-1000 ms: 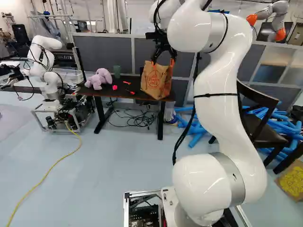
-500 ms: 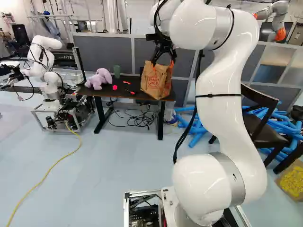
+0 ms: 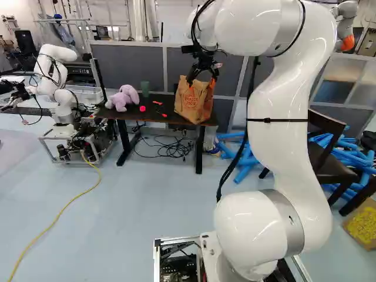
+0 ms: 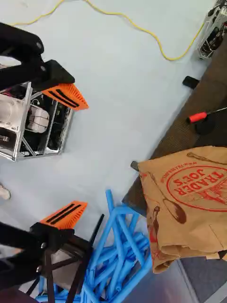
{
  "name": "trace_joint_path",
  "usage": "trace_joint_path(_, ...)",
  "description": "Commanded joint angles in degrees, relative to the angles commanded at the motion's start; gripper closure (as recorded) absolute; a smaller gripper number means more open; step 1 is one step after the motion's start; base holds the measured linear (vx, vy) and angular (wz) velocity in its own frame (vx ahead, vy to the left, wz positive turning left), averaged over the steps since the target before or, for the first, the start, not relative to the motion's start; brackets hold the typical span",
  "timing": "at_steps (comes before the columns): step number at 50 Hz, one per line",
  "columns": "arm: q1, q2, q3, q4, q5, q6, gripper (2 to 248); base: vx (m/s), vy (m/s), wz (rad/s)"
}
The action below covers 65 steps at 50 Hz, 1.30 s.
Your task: Pick up the bag on the ground and place it on the table
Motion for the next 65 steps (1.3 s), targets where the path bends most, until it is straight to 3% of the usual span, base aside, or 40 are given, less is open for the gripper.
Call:
trace_joint_path(28,-0.03,6.99,15.43,0.26,17.73,2.91,3,0.000,0.000,0.000)
trace_joint_path(65,-0.09,18.48,40.76,0.69,46.86,7.69,3,0.000,0.000,0.000)
